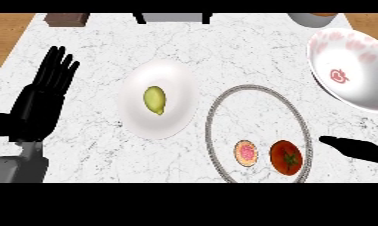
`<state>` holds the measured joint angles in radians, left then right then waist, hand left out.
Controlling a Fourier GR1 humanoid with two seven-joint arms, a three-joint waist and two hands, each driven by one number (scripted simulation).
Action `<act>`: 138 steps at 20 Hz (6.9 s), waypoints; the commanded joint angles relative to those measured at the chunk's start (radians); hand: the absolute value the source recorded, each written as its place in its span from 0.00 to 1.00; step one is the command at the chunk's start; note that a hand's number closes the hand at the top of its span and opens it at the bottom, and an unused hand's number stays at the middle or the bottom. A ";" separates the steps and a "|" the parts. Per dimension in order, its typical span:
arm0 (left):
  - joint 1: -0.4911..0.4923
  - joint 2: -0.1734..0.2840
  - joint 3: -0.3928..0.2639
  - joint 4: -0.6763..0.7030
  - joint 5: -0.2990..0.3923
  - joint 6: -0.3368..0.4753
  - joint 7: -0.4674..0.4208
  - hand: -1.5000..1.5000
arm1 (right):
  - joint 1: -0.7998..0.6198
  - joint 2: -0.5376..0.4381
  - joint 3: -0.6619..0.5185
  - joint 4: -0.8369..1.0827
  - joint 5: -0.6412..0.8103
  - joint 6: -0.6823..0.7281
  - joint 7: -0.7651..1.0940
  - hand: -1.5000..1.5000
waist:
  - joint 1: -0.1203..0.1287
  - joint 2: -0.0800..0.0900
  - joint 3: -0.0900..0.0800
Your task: Pick the tomato from the placemat and place it in the bowl
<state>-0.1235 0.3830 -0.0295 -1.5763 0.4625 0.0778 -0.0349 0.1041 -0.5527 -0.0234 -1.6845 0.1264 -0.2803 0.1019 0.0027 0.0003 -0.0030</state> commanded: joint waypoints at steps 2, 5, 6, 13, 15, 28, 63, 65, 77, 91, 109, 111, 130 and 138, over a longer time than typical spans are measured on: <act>-0.032 0.001 -0.001 0.010 0.005 -0.006 0.018 0.50 | 0.010 -0.225 0.116 -0.023 0.080 0.251 0.238 0.00 | 0.012 0.008 -0.006; -0.018 0.009 -0.002 -0.010 0.023 -0.034 0.025 0.50 | 0.012 -0.307 0.190 -0.020 0.023 0.455 0.332 0.00 | 0.039 0.009 -0.005; -0.014 -0.005 -0.003 0.006 0.016 -0.020 0.016 0.50 | 0.002 -0.340 0.199 -0.059 -0.008 0.519 0.380 0.00 | 0.030 0.007 -0.006; -0.021 -0.003 0.037 0.020 0.022 -0.036 0.017 0.50 | -0.223 -0.281 0.246 -0.269 -0.224 0.677 0.835 0.00 | 0.010 0.000 0.001; -0.035 -0.007 0.035 0.030 0.017 -0.054 0.017 0.50 | -0.287 -0.260 0.240 -0.293 -0.263 0.684 0.963 0.00 | 0.007 0.000 0.001; 0.024 -0.091 0.039 -0.063 -0.068 -0.036 0.061 0.50 | -0.083 -0.041 0.315 -0.366 0.005 0.626 0.914 0.00 | -0.005 -0.001 0.003; 0.037 -0.159 0.143 -0.099 -0.136 -0.131 0.134 0.50 | -0.104 0.163 0.310 0.015 0.565 0.676 0.427 1.00 | 0.000 -0.001 0.003; -0.028 -0.100 0.222 0.046 -0.098 -0.205 0.085 0.50 | -0.083 0.174 0.344 0.006 0.610 0.654 0.405 1.00 | -0.004 0.000 0.003; -0.039 -0.174 0.169 -0.049 -0.158 -0.118 0.146 0.50 | -0.102 0.004 0.312 -0.056 0.643 0.715 0.086 1.00 | -0.008 -0.001 0.004; -0.015 -0.190 0.179 -0.022 -0.167 -0.135 0.087 0.50 | 0.084 -0.239 -0.150 -0.281 0.456 0.562 -0.262 1.00 | -0.035 -0.007 0.002; -0.036 -0.197 0.164 0.026 -0.195 -0.170 0.063 0.50 | -0.380 -0.259 -0.389 0.252 0.364 0.591 -0.210 1.00 | 0.008 0.003 0.003; -0.002 -0.184 0.177 -0.058 -0.149 -0.186 0.110 0.50 | -0.475 -0.243 -0.338 0.399 0.400 0.540 -0.250 1.00 | 0.026 0.005 0.004; -0.091 -0.205 0.159 0.024 -0.173 -0.190 0.084 0.50 | -0.948 -0.156 -0.223 1.318 0.631 0.343 -0.384 1.00 | 0.065 0.029 0.007; -0.065 -0.213 0.154 0.004 -0.168 -0.187 0.098 0.50 | -1.028 -0.173 -0.290 1.430 0.554 0.480 -0.571 0.00 | 0.075 0.030 0.009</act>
<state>-0.1974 0.1773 0.1261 -1.5731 0.2909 -0.1080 0.0667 -0.8749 -0.7240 -0.2604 -0.3012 0.7319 0.1645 -0.4082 0.0745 0.0294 0.0054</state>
